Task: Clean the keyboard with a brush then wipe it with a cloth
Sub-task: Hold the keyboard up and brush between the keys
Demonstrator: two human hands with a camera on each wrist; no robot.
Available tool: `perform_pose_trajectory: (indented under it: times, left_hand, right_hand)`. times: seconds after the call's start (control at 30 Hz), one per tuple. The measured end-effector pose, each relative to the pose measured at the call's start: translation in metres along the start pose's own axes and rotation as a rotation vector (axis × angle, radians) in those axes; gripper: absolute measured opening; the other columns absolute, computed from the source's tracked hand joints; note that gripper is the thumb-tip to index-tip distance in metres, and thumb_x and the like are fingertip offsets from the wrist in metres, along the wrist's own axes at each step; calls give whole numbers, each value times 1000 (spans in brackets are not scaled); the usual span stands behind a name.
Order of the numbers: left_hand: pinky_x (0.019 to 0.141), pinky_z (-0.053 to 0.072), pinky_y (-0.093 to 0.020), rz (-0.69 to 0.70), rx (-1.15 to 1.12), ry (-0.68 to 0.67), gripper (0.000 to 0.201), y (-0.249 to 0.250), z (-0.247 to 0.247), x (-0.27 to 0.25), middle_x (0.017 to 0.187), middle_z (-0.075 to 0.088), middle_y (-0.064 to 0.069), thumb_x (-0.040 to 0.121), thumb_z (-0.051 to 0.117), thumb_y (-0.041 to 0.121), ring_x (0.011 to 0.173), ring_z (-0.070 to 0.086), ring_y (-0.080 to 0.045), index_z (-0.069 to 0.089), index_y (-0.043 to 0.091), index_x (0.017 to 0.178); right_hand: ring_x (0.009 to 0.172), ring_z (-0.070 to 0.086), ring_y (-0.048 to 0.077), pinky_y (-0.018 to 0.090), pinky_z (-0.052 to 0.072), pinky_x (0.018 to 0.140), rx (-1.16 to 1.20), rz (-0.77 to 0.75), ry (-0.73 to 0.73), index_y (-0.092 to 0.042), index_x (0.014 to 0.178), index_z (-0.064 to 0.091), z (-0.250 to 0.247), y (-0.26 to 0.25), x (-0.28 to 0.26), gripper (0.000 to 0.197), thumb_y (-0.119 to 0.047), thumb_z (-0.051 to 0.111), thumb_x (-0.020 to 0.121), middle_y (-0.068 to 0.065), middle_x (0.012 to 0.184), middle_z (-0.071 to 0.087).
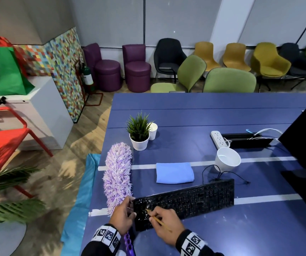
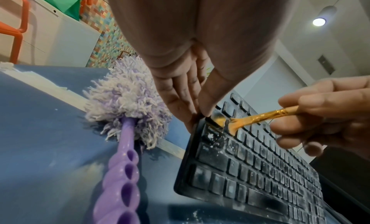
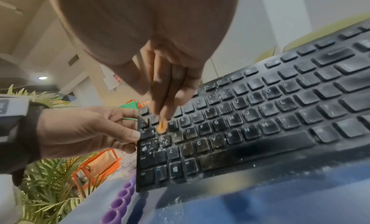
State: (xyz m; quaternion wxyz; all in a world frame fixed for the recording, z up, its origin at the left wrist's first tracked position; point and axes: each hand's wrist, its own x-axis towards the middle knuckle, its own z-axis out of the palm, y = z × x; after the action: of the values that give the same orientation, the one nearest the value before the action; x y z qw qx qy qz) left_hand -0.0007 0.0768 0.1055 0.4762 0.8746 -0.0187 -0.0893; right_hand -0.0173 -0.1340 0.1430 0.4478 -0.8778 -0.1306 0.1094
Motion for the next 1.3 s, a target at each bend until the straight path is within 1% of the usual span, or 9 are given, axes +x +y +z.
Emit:
perform_pose_trajectory:
  times: [0.17,0.3,0.43,0.6,0.73,0.83,0.97,1.13,1.3]
  left_hand:
    - [69,45,-6,-17,-6,-17,45,6,1,-5,89,65,32,77,60,-12,72,64,4,52,25,102]
    - [71,46,-7,-15,-4,-15,54,2,2,-4,89,66,31,77,61,-6,74,66,1,47,39,103]
    - [75,50,-13,-16,-4,0,60,0,3,-3,94,67,25,76,62,-3,77,68,-4,44,46,105]
    - [73,52,-17,-14,-1,9,62,-1,4,-1,91,69,24,78,62,-4,75,68,-4,45,51,102]
    - [69,51,-12,15,11,14,66,2,4,0,93,67,28,78,61,-6,73,68,-3,44,54,99]
    - [70,51,-12,12,14,15,66,3,4,1,94,66,30,79,62,-6,76,68,-2,44,55,100]
    - [75,53,-17,12,20,21,68,1,5,2,96,65,31,78,61,-4,77,69,-1,42,56,103]
    - [80,55,-24,13,28,15,63,-4,6,3,97,67,28,77,61,-1,79,69,-2,43,51,108]
    - [83,55,-25,14,5,4,55,0,8,4,95,69,24,76,60,2,81,70,-3,46,45,107]
  right_hand:
    - [66,65,8,23,54,66,-9,-6,29,-40,76,52,1,2,-2,10,-35,55,84,-7,77,71]
    - [65,64,9,22,52,64,-22,-4,22,-40,77,53,3,4,-3,8,-36,54,85,-6,73,69]
    - [66,63,-1,15,52,67,-35,5,-74,-37,75,54,6,3,-3,10,-32,56,83,-24,69,64]
    - [60,61,5,18,49,61,-22,41,-51,-40,72,52,7,10,-4,11,-35,54,82,-16,66,63]
    - [71,66,4,19,55,70,-24,23,-80,-41,74,54,10,8,-6,12,-34,56,84,-13,77,69]
    - [71,65,7,20,53,68,-81,52,-80,-36,79,54,8,10,-7,5,-36,52,84,-14,79,70]
    - [58,55,-12,3,40,57,-88,62,41,-29,75,52,-1,15,-11,11,-27,53,85,-39,68,58]
    - [60,56,-8,9,46,63,-31,9,-88,-36,80,56,10,13,-12,6,-34,52,84,-24,68,59]
    - [58,55,-13,3,42,57,-68,54,68,-33,75,53,-2,20,-12,12,-28,53,86,-36,63,57]
